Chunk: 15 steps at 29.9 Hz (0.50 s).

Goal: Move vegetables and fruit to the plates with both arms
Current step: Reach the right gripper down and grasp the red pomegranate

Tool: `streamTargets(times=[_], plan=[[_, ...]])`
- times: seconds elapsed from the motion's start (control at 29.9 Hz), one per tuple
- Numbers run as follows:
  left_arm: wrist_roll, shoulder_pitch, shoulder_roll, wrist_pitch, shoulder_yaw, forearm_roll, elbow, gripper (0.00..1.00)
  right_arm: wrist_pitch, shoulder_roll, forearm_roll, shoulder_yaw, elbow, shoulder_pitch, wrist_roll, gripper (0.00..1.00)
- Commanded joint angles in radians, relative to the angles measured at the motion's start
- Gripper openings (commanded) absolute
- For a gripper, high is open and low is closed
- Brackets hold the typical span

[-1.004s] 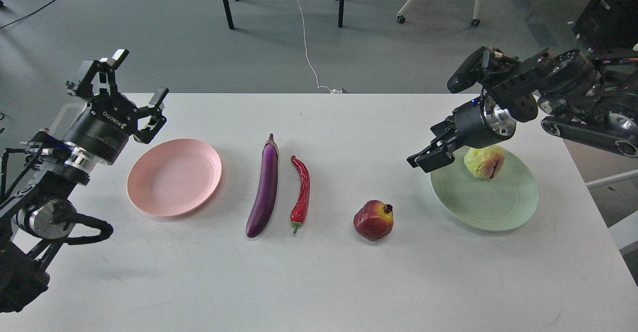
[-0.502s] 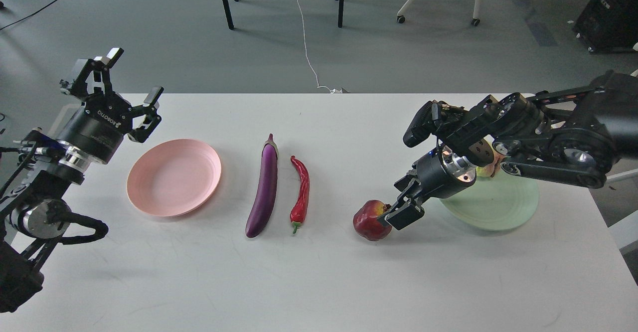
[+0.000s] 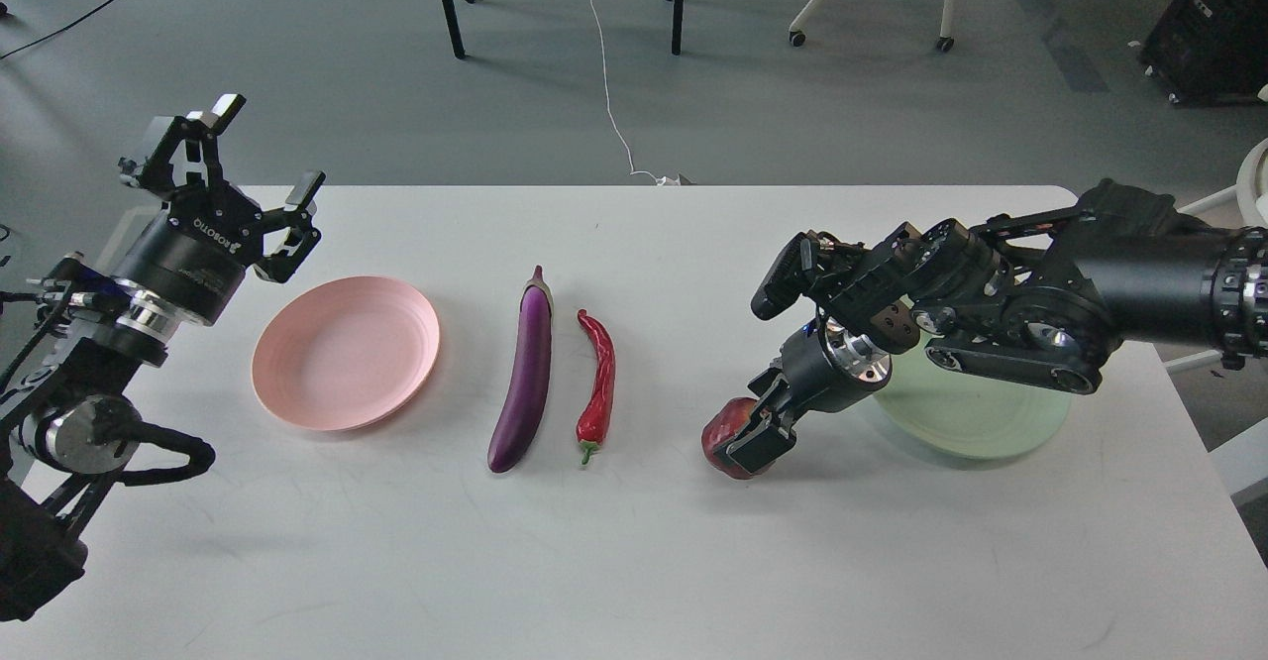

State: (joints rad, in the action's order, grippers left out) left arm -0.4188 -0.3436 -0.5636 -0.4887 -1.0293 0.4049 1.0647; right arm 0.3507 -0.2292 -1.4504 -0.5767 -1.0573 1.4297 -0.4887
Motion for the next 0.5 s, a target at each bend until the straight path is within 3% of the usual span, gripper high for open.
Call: streamTargets(times=[0.0,0.17,0.3,0.37,0.47], plan=[[0.000,0.000,-0.001,0.000,0.000,0.000,0.000,0.98,-0.004,0.030,0.002,0.000,0.026,-0.009,0.000,0.96],[0.000,0.002,-0.004,0.000,0.000,0.000,0.000,0.98,0.002,0.044,0.002,-0.003,0.039,-0.021,0.000,0.89],[0.000,0.000,-0.007,0.000,0.000,0.000,0.000,0.98,0.005,0.040,0.002,-0.006,0.046,-0.021,0.000,0.57],[0.000,0.000,-0.007,0.000,0.000,0.000,0.000,0.98,0.005,0.037,0.002,-0.006,0.045,-0.021,0.000,0.47],[0.000,0.002,-0.007,0.000,0.000,0.000,0.000,0.98,0.005,0.028,0.002,-0.006,0.042,-0.009,0.000,0.42]])
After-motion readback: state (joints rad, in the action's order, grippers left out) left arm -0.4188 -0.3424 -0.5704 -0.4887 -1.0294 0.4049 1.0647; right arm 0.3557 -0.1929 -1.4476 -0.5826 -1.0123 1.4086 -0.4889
